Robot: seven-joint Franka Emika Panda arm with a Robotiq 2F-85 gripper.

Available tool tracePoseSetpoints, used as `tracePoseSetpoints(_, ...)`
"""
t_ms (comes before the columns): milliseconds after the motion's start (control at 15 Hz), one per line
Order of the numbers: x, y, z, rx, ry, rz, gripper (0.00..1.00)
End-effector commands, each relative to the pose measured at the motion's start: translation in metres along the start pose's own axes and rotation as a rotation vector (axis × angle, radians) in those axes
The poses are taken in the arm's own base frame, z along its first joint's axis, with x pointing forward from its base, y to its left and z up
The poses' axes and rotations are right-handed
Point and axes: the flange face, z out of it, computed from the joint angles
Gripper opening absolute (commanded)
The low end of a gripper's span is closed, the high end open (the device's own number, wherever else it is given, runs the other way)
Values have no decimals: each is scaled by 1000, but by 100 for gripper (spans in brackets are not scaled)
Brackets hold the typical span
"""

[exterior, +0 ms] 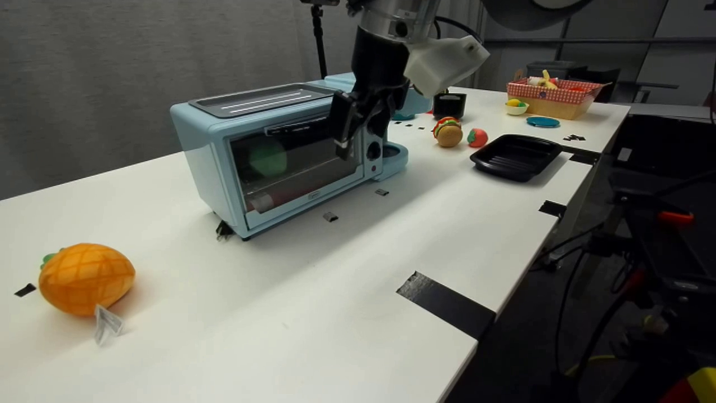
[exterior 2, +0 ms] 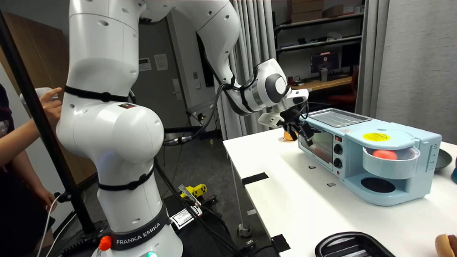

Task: Close the door of the oven

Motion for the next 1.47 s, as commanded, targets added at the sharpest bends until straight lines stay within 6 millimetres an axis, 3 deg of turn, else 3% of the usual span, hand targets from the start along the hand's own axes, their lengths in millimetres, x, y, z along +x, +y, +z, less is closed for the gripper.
tracePoseSetpoints(0, 15, 2, -15, -8, 63, 17, 100)
tracePoseSetpoints(533, 26, 4, -31, -28, 125, 50, 100)
tracePoseSetpoints(1400, 26, -20, -89, -15, 258, 33, 100)
